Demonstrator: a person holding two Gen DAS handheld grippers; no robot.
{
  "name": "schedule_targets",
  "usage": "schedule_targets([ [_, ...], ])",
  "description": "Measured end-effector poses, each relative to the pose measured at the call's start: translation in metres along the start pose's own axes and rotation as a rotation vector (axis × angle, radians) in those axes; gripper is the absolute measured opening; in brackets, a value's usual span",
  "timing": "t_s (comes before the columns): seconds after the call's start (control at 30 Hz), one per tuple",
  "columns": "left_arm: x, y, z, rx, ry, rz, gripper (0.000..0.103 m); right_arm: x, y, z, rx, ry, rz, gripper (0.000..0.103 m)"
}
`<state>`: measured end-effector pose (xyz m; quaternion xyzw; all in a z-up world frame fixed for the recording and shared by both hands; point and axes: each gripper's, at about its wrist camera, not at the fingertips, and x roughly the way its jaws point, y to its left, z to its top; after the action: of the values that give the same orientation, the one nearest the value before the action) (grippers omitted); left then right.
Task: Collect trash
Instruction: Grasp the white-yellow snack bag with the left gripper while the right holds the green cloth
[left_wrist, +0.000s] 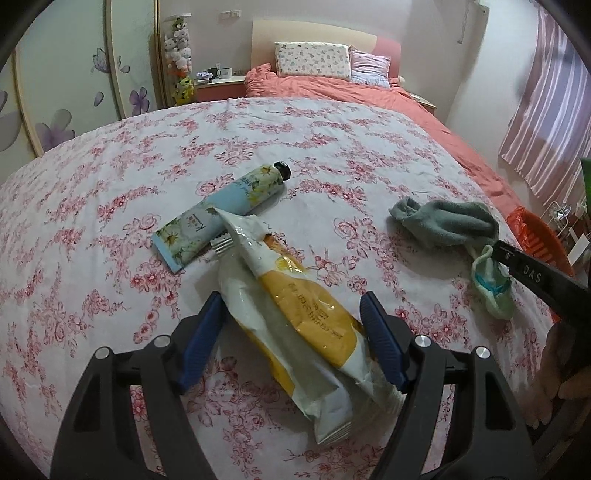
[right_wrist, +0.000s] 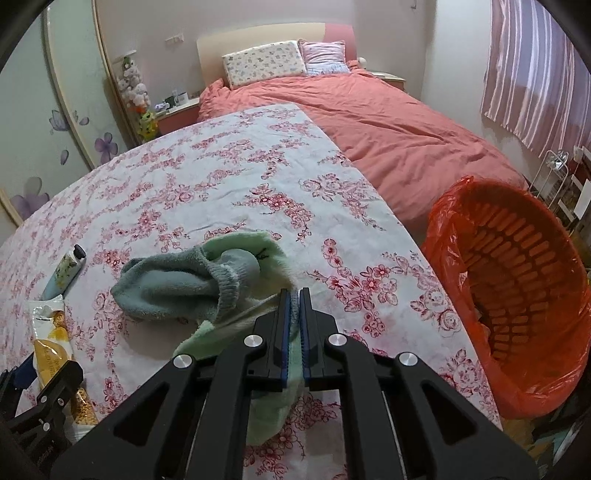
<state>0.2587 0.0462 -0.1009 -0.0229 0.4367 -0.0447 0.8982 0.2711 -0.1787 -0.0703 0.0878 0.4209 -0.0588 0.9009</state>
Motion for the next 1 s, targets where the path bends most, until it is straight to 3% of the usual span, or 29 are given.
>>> schedule_targets([
  [0.8,0.002,-0.004,0.0,0.022,0.012,0.017,0.08,-0.001,-0.006,0.0,0.023,0.0,0.022,0.008],
  [0.9,0.001,-0.005,-0.004,0.045,0.018,0.049,0.079,-0.003,-0.01,-0.001,0.027,0.002,0.06,0.013],
  [1.0,-0.003,-0.005,-0.008,0.053,0.018,0.052,0.075,-0.009,-0.019,-0.001,0.068,0.01,0.115,0.033],
])
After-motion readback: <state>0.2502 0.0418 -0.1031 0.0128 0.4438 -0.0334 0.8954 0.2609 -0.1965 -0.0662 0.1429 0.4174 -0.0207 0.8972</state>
